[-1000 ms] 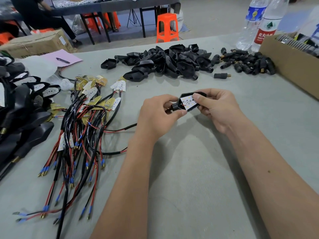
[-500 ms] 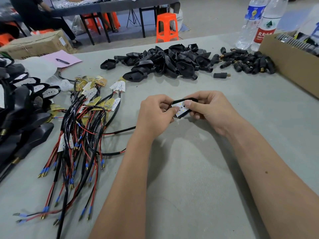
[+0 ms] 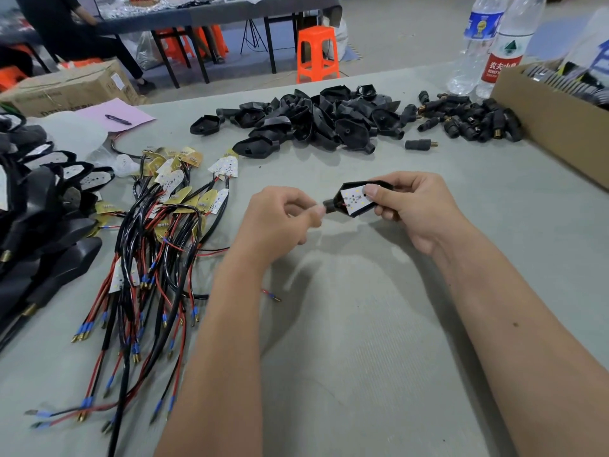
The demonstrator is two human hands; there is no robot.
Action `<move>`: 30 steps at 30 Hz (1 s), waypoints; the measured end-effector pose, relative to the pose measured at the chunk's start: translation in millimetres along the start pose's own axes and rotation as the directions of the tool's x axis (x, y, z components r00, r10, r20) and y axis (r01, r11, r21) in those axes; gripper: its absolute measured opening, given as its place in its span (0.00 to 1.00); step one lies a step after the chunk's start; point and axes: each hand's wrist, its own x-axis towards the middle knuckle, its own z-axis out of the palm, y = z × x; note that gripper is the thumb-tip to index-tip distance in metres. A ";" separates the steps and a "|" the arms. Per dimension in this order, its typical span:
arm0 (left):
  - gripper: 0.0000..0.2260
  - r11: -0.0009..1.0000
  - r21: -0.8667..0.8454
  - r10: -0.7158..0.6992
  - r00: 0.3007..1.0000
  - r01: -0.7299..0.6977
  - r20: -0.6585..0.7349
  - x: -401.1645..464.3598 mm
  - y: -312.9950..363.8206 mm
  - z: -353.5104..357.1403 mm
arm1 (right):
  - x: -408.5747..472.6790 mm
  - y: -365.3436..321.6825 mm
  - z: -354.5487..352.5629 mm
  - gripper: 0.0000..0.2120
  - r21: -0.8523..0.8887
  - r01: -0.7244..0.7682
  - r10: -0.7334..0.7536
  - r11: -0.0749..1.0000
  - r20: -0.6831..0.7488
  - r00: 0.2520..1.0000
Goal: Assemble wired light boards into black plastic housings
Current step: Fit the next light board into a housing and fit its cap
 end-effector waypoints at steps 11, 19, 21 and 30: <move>0.09 0.997 0.080 0.029 0.997 -0.024 -0.072 0.3 -8.4 -3.9 | -2.9 -2.2 3.4 0.03 -0.014 -0.018 0.018 1.000 0.008 1.000; 0.22 0.842 -0.420 -0.441 0.881 0.338 -0.175 4.1 18.2 10.0 | 4.0 0.1 -4.2 0.03 -0.134 -0.008 -0.020 0.991 -0.208 0.978; 0.21 0.612 -0.607 -0.535 0.830 0.508 0.156 0.8 22.5 11.9 | 3.9 -1.9 -10.1 0.03 -0.146 -0.031 0.001 0.989 -0.198 0.980; 0.15 0.241 -0.966 -0.633 0.770 0.095 -0.082 5.4 20.2 16.8 | 2.2 -16.6 -50.1 0.07 -0.177 -0.218 0.194 0.960 -0.142 0.971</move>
